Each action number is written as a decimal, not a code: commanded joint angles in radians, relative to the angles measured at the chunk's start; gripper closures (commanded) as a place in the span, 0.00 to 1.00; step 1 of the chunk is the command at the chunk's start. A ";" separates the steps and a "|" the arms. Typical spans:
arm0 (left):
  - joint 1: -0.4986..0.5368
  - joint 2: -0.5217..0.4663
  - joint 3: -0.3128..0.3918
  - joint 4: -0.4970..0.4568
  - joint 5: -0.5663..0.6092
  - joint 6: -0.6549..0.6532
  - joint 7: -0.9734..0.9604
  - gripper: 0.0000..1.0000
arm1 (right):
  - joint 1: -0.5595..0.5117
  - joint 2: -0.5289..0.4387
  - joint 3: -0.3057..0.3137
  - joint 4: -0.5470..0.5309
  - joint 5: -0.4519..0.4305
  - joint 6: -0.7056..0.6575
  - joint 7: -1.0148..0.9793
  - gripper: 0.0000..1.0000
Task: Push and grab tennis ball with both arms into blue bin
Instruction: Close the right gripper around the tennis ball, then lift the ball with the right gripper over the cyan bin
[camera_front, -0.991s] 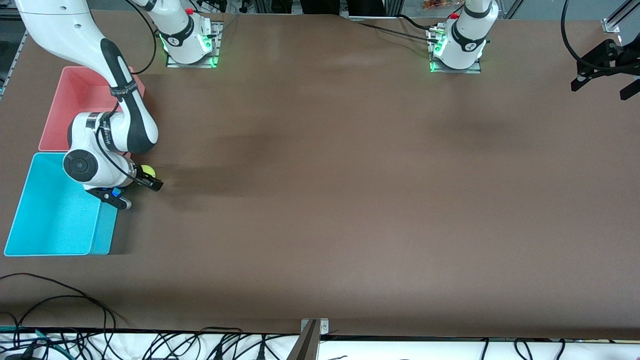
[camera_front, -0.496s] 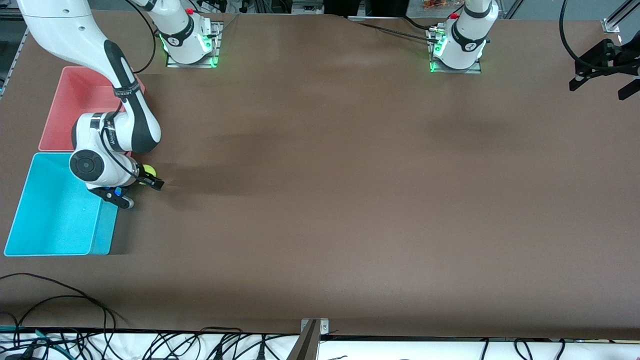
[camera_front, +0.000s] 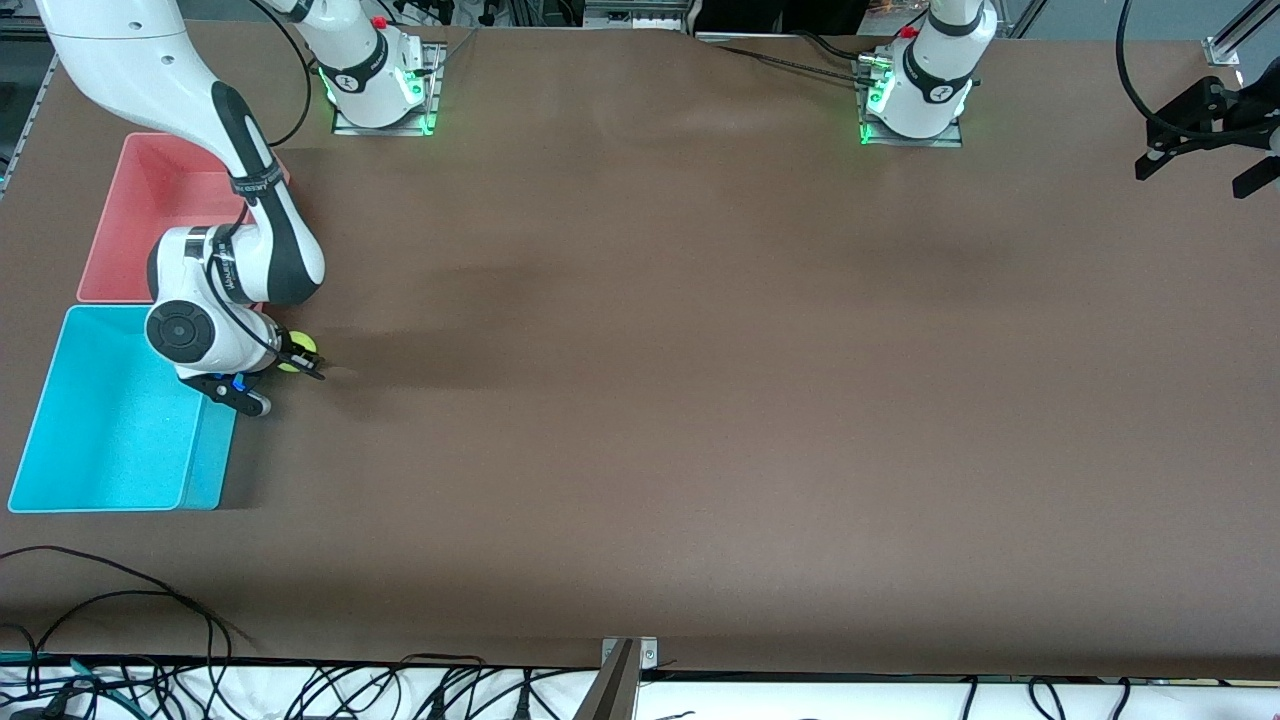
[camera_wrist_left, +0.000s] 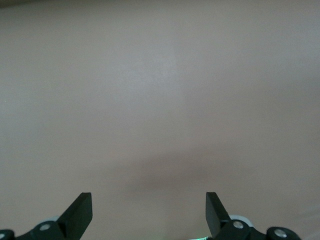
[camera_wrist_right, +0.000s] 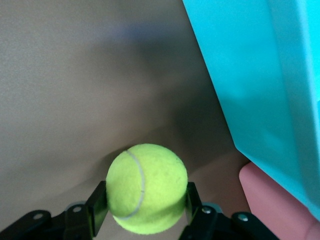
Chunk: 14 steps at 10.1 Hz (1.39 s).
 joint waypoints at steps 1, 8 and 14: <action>-0.010 0.018 0.004 0.049 0.005 -0.019 -0.004 0.00 | 0.007 -0.035 -0.003 0.012 -0.015 -0.014 0.018 0.81; -0.018 0.023 0.006 0.055 0.004 -0.019 -0.004 0.00 | -0.043 -0.100 -0.089 0.323 0.054 -0.463 -0.266 0.80; -0.018 0.023 0.006 0.055 0.004 -0.019 -0.004 0.00 | -0.168 -0.052 -0.163 0.279 0.229 -0.418 -0.863 0.81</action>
